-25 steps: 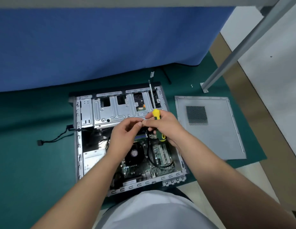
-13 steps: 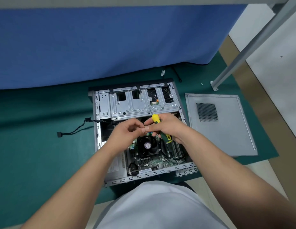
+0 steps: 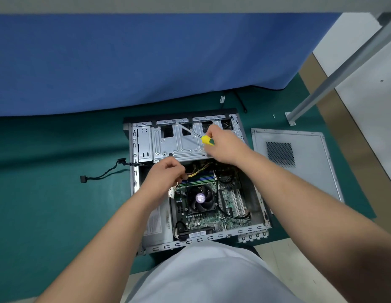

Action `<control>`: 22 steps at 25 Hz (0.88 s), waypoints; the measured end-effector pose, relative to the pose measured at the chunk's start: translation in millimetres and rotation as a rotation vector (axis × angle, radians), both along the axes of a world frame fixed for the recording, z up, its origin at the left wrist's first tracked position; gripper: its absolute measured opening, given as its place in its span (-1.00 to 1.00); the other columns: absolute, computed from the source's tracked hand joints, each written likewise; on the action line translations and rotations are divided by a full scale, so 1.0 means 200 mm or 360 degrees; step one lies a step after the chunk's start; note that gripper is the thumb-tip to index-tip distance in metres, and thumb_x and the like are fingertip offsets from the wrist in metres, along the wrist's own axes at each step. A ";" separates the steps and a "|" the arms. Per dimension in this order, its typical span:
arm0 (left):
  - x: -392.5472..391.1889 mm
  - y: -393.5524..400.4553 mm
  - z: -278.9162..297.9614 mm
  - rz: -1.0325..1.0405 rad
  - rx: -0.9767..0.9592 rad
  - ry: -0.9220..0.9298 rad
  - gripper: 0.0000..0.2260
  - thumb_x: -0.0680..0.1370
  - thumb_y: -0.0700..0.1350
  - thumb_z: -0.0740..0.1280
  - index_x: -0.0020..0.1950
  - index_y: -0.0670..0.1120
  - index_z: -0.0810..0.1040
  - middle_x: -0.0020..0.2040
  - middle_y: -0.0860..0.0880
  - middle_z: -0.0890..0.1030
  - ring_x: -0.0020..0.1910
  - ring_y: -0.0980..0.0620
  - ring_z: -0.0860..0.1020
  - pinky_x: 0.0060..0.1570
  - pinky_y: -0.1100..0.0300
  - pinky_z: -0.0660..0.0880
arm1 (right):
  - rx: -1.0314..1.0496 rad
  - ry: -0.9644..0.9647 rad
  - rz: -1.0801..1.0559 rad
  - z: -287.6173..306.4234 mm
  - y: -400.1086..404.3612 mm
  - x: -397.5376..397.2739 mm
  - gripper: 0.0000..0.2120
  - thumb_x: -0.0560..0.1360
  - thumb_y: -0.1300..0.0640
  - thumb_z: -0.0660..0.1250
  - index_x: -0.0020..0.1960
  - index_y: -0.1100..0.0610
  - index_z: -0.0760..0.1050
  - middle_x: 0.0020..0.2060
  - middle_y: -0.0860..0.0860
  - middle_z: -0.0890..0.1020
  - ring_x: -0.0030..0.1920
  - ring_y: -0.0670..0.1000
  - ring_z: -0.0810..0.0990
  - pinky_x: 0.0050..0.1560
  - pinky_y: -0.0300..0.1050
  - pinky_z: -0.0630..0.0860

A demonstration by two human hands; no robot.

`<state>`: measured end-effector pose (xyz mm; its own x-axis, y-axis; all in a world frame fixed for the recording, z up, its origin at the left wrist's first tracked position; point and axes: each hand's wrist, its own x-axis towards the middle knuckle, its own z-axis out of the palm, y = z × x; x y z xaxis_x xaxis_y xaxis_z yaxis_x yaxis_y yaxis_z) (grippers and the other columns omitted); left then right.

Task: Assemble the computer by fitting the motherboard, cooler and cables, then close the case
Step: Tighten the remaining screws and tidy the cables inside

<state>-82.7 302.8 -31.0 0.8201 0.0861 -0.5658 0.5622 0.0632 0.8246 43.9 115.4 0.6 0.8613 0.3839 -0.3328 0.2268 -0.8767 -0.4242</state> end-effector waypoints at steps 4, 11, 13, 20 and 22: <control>0.03 0.00 -0.01 0.0118 -0.0112 0.0099 -0.82 0.47 -0.35 0.38 -0.24 -0.11 0.54 -0.18 -0.21 0.71 -0.33 0.03 0.53 -0.28 0.19 0.47 | -0.0176 -0.0164 0.0209 -0.03 0.00 0.12 -0.72 0.52 0.01 0.44 0.22 -0.02 0.57 0.09 -0.02 0.49 0.09 0.07 0.53 0.00 -0.02 0.51; 0.05 -0.03 0.03 0.0318 -0.0491 0.0240 -0.90 0.58 -0.41 0.37 0.08 -0.31 0.57 -0.03 -0.26 0.73 -0.18 -0.01 0.71 -0.19 0.27 0.64 | -0.0121 -0.0206 0.0200 -0.11 -0.02 0.10 -0.68 0.53 0.08 0.44 0.28 0.00 0.57 0.10 -0.02 0.50 0.15 0.09 0.54 0.04 -0.06 0.42; 0.04 -0.05 0.05 0.0373 -0.0560 0.0269 -0.91 0.59 -0.40 0.36 0.08 -0.31 0.57 -0.01 -0.28 0.72 -0.15 -0.03 0.73 -0.20 0.28 0.64 | -0.0145 -0.0292 0.0200 -0.08 -0.02 0.07 -0.65 0.54 0.09 0.43 0.31 0.02 0.55 0.20 0.02 0.52 0.23 0.10 0.50 0.22 0.01 0.43; -0.04 -0.11 0.09 0.0619 -0.1013 0.0377 -0.83 0.56 -0.40 0.38 0.15 -0.38 0.61 0.03 -0.28 0.70 -0.05 -0.09 0.72 -0.06 0.17 0.69 | 0.1025 0.0134 -0.0284 -0.05 -0.02 -0.44 -0.93 0.53 0.15 0.47 -0.04 -0.01 0.67 -0.14 -0.18 0.71 -0.11 -0.21 0.65 -0.04 -0.38 0.52; -0.08 -0.14 0.09 0.0643 -0.1029 0.0430 -0.84 0.56 -0.39 0.38 0.13 -0.37 0.63 -0.05 -0.26 0.70 -0.09 -0.07 0.70 -0.09 0.14 0.69 | 0.1205 0.0240 -0.0466 -0.10 -0.03 -0.53 -0.91 0.52 0.20 0.48 -0.01 0.05 0.68 -0.12 -0.11 0.73 -0.07 -0.14 0.69 0.01 -0.30 0.57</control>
<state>-98.2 274.1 -13.6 0.6233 -0.0658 -0.7792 0.5689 0.7219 0.3941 -62.4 109.2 -20.2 0.9281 0.3177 -0.1942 -0.0731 -0.3559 -0.9317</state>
